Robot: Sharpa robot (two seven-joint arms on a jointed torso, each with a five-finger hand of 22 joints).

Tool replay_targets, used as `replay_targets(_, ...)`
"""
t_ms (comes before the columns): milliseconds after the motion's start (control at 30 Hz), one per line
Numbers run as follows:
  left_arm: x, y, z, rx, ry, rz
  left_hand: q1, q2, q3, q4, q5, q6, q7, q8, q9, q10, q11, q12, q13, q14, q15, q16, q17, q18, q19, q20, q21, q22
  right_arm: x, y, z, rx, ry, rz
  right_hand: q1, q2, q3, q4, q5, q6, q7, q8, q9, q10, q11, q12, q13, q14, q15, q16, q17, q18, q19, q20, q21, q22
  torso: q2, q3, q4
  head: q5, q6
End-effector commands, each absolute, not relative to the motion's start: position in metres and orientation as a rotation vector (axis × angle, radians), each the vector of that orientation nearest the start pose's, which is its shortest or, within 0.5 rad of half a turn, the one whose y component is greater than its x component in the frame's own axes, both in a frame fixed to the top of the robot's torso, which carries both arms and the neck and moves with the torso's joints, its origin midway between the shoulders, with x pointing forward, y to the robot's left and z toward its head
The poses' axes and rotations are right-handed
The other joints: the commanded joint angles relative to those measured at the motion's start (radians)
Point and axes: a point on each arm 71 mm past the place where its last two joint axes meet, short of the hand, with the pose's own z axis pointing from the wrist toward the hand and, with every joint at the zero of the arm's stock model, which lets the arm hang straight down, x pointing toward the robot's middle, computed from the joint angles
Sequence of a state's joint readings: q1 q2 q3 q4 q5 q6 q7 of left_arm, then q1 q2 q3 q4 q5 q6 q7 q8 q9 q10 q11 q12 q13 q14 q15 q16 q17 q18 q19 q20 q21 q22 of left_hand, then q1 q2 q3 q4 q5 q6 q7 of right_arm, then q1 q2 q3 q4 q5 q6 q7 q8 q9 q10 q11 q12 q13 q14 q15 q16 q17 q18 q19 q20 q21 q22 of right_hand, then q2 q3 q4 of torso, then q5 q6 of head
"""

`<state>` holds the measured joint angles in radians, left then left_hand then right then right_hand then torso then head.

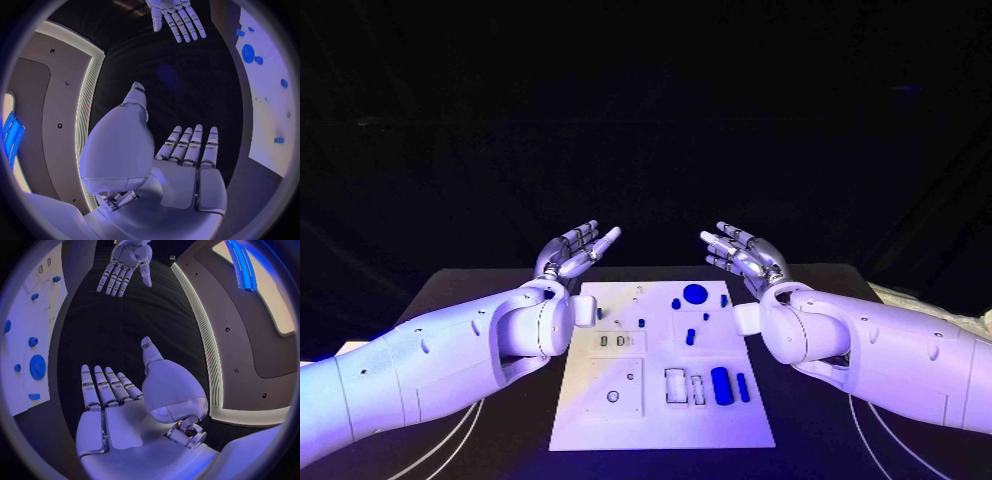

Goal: Assemble the parts on the task board

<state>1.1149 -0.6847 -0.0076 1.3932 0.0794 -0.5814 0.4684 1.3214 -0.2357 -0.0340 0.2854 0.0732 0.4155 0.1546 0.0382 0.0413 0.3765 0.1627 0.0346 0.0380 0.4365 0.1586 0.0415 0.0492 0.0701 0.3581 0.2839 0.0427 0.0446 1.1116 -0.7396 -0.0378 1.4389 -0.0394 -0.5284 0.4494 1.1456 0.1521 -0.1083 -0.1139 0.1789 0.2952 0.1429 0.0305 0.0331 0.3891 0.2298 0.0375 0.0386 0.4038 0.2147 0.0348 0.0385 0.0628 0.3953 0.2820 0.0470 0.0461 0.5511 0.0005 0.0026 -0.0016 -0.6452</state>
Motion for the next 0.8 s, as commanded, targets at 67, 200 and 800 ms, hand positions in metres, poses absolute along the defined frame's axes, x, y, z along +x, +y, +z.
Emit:
replay_targets(67,0.506,0.179,-0.218,-1.318,1.291,-1.440,0.055,0.008,0.011,0.015,0.004,0.051,0.049,0.009,0.005,0.057,0.012,0.009,0.006,0.116,0.021,0.027,0.014,0.034,0.109,0.005,0.026,0.015,0.493,-0.180,-0.222,1.030,1.527,1.537,0.174,0.016,0.071,-0.112,-0.054,0.256,0.120,0.033,0.022,0.346,0.005,0.045,0.023,0.396,-0.004,0.061,0.027,0.086,0.301,0.007,0.076,0.037,0.000,0.0001,0.0000,0.000,0.000)
replay_targets(200,0.506,0.179,-0.218,-1.318,1.291,-1.440,0.075,0.105,0.076,0.003,-0.009,0.281,0.062,0.051,0.027,0.385,0.050,0.066,0.033,0.424,0.028,0.130,0.054,0.102,0.413,0.002,0.127,0.061,0.497,-0.178,-0.221,0.987,1.589,1.579,0.207,0.017,0.117,-0.171,-0.046,0.561,0.085,0.074,0.040,0.575,-0.044,0.085,0.023,0.595,-0.062,0.109,0.029,0.123,0.457,-0.015,0.148,0.057,0.000,0.0001,0.0000,0.000,0.000)
replay_targets(800,0.490,0.194,-0.200,-1.236,1.327,-1.519,0.084,0.198,0.050,-0.066,-0.014,0.581,0.028,0.083,0.028,0.721,-0.033,0.099,0.032,0.787,-0.089,0.220,0.183,0.112,0.807,-0.110,0.275,0.123,0.511,-0.205,-0.191,0.185,1.593,1.049,0.203,-0.048,0.173,-0.175,-0.071,0.644,0.065,0.033,0.032,0.662,-0.078,0.028,0.025,0.833,-0.127,0.115,0.041,0.122,0.630,-0.090,0.242,0.077,0.064,-0.0010,0.0202,-0.033,-0.020)
